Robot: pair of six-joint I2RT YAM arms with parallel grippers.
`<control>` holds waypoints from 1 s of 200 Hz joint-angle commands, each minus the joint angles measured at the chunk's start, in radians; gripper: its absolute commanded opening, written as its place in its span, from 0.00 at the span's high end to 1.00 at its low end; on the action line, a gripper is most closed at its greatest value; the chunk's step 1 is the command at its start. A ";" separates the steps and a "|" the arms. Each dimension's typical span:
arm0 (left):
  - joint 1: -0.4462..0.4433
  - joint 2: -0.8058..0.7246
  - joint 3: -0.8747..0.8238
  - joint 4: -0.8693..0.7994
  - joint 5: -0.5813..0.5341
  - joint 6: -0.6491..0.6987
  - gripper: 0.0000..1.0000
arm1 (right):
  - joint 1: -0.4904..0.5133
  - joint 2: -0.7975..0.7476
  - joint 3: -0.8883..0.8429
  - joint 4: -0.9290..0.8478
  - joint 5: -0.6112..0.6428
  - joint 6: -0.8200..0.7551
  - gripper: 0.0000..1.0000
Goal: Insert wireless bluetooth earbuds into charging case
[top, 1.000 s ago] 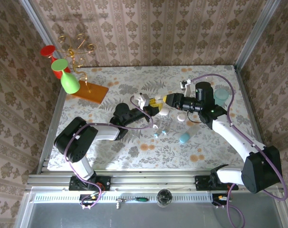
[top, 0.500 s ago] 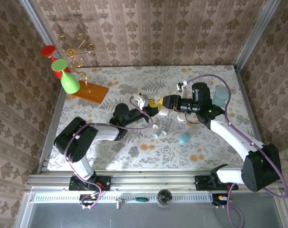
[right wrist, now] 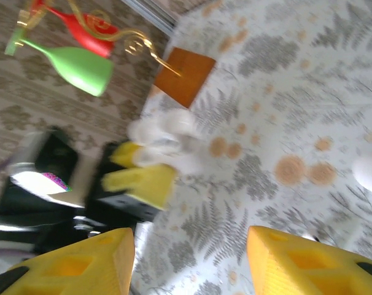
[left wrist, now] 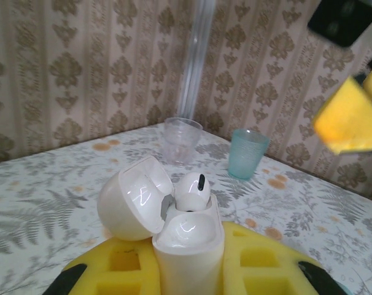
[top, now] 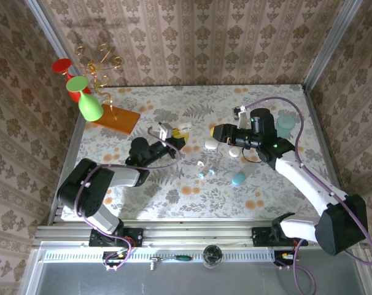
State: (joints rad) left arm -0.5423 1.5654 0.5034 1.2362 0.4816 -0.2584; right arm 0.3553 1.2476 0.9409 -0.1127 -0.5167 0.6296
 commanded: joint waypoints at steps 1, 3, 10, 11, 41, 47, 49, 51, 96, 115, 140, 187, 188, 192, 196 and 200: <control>0.035 -0.095 -0.063 0.044 -0.062 0.021 1.00 | 0.028 0.078 0.062 -0.138 0.077 -0.069 0.49; 0.041 -0.102 -0.069 0.042 -0.063 0.023 1.00 | 0.031 0.087 0.067 -0.146 0.081 -0.077 0.49; 0.056 -0.126 -0.088 0.039 -0.058 0.035 1.00 | 0.046 0.116 0.091 -0.185 0.095 -0.101 0.50; 0.058 -0.130 -0.091 0.037 -0.056 0.036 1.00 | 0.047 0.121 0.096 -0.191 0.097 -0.104 0.50; 0.114 -0.244 -0.144 -0.063 -0.040 0.074 1.00 | 0.094 0.287 0.232 -0.374 0.146 -0.211 0.52; 0.117 -0.271 -0.150 -0.092 -0.040 0.089 1.00 | 0.104 0.320 0.263 -0.411 0.155 -0.233 0.52; 0.117 -0.280 -0.153 -0.102 -0.041 0.094 1.00 | 0.105 0.332 0.274 -0.418 0.160 -0.239 0.52; 0.117 -0.288 -0.155 -0.109 -0.041 0.100 1.00 | 0.109 0.344 0.285 -0.443 0.163 -0.246 0.52; 0.121 -0.432 -0.193 -0.270 -0.078 0.171 1.00 | 0.164 0.575 0.492 -0.647 0.242 -0.382 0.55; 0.120 -0.461 -0.192 -0.312 -0.065 0.202 1.00 | 0.177 0.657 0.572 -0.721 0.265 -0.433 0.56; 0.120 -0.469 -0.195 -0.323 -0.065 0.219 1.00 | 0.184 0.748 0.636 -0.770 0.263 -0.496 0.59; 0.120 -0.457 -0.180 -0.335 -0.045 0.215 1.00 | 0.191 0.864 0.718 -0.848 0.265 -0.563 0.61; 0.120 -0.456 -0.180 -0.335 -0.045 0.214 1.00 | 0.191 0.866 0.719 -0.849 0.264 -0.563 0.61; 0.121 -0.455 -0.180 -0.334 -0.046 0.214 1.00 | 0.191 0.873 0.724 -0.852 0.260 -0.566 0.61; 0.121 -0.453 -0.180 -0.333 -0.046 0.212 1.00 | 0.191 0.879 0.728 -0.854 0.259 -0.568 0.61; 0.120 -0.452 -0.180 -0.332 -0.045 0.211 1.00 | 0.192 0.884 0.730 -0.855 0.256 -0.569 0.62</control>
State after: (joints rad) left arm -0.4282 1.1114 0.3161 0.9024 0.4217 -0.0628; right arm 0.5400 2.0933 1.6260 -0.8867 -0.2649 0.1108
